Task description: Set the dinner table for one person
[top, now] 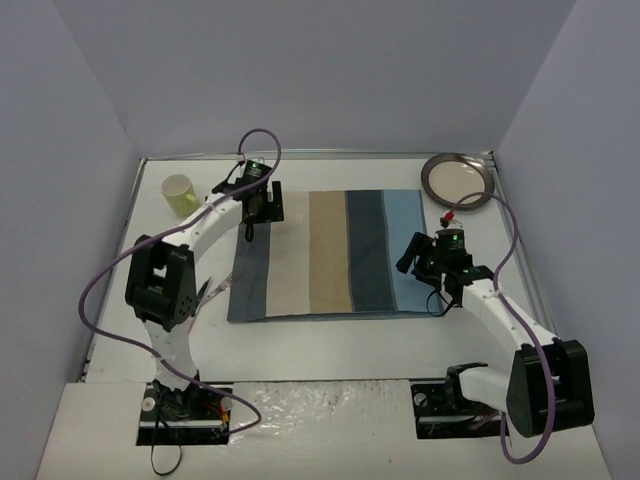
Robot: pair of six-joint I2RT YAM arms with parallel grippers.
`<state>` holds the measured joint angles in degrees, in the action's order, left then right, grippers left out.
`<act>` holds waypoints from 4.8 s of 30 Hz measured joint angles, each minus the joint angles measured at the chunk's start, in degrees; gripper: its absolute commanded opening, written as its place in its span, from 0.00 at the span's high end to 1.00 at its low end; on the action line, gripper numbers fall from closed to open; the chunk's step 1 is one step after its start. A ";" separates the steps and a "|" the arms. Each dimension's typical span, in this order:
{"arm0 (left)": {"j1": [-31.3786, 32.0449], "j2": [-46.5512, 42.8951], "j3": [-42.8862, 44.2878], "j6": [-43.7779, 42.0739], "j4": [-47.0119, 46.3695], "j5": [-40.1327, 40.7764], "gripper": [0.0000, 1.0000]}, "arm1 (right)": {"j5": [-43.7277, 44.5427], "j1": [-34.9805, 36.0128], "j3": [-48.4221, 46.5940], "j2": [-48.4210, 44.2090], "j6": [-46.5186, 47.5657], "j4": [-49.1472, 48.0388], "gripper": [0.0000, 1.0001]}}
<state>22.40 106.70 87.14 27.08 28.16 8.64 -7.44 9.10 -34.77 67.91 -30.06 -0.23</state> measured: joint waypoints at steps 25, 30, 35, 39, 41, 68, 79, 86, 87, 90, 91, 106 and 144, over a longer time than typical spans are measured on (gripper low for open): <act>-3.38 14.07 3.02 -3.13 -4.35 -2.63 0.08 | -5.34 -7.96 12.83 -3.35 -9.10 -5.34 0.28; -3.46 14.98 4.47 -4.11 -4.21 -2.34 0.08 | -4.52 -7.96 13.04 -4.32 -10.46 -4.26 0.27; -3.66 16.66 7.18 -5.43 -3.79 -1.65 0.08 | -3.39 -7.96 13.77 -6.99 -11.52 -1.39 0.26; -3.93 18.15 9.48 -6.08 -3.37 -1.08 0.08 | -3.29 -7.96 13.77 -7.14 -11.92 -1.14 0.26; -4.10 18.48 9.98 -6.22 -3.33 -1.06 0.08 | -3.20 -7.96 13.77 -7.33 -11.96 -0.84 0.25; -3.53 -0.95 17.16 -6.97 7.92 -6.31 0.03 | 8.35 -8.37 -11.47 -8.82 -11.33 4.59 0.00; -3.83 -41.53 -8.30 -8.76 6.75 -3.25 0.03 | 7.71 -19.68 -15.26 4.49 -13.59 -5.24 0.02; -4.15 -51.80 -27.37 -10.59 3.87 -1.31 0.03 | 1.67 -25.59 -17.46 19.42 -18.21 -17.24 0.06; -4.19 -52.18 -29.06 -10.74 3.74 -1.20 0.03 | 1.24 -26.00 -18.17 22.00 -18.77 -18.35 0.07; -4.45 -52.14 -31.68 -11.44 3.66 -0.53 0.03 | 0.06 -26.69 -20.69 29.23 -20.16 -21.59 0.08; -4.51 -52.04 -31.74 -11.65 3.52 -0.11 0.03 | -0.28 -26.70 -21.15 30.79 -20.60 -22.50 0.09; -6.04 -51.91 -31.83 -13.22 1.76 5.18 0.03 | -4.30 -27.50 -32.28 49.48 -26.77 -32.63 0.23; -6.11 -50.86 -32.62 -13.38 1.45 6.87 0.03 | -8.49 -28.49 -30.30 59.42 -43.04 -50.40 1.00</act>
<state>16.29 55.83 54.52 13.69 29.61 15.51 -15.92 -19.39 -65.07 127.33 -73.10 -50.63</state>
